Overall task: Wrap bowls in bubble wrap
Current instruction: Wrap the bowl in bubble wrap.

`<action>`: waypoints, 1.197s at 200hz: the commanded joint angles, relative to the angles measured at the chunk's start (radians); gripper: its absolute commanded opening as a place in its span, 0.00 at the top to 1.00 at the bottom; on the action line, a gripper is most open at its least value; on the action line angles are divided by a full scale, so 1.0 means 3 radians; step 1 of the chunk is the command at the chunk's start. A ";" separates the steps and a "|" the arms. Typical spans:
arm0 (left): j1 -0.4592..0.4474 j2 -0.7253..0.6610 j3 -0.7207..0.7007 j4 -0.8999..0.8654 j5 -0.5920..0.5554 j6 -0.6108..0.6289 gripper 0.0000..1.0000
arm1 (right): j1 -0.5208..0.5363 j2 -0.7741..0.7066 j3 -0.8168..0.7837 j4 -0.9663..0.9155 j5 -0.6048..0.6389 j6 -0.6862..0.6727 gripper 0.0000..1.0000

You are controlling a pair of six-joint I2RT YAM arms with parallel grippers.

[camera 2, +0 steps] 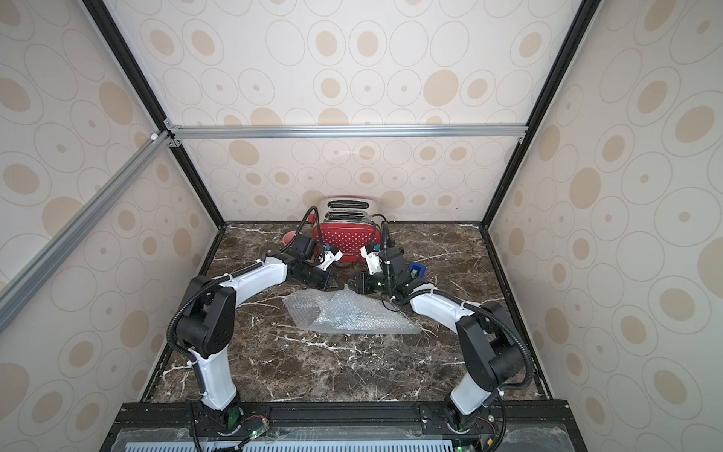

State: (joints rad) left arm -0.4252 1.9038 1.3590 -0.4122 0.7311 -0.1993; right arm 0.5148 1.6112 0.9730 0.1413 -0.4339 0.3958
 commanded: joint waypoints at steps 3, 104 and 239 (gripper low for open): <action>0.0030 0.0044 0.0000 0.0126 -0.0031 -0.0135 1.00 | -0.0010 -0.0075 0.0080 -0.0381 0.0048 -0.0183 0.52; 0.0029 0.0285 0.0010 0.0304 -0.0236 -0.0280 1.00 | -0.0013 -0.1012 -0.0760 -0.0583 0.0444 -0.0275 0.51; 0.0027 0.0217 -0.0051 0.0386 -0.0255 -0.0325 1.00 | -0.0012 -0.1648 -0.1183 -0.0698 0.0302 0.0194 0.48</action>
State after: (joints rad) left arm -0.4217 1.9862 1.3430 -0.3031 0.6556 -0.2955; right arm 0.5148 1.1290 0.6346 -0.0975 -0.2707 0.3889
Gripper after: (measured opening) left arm 0.047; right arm 0.525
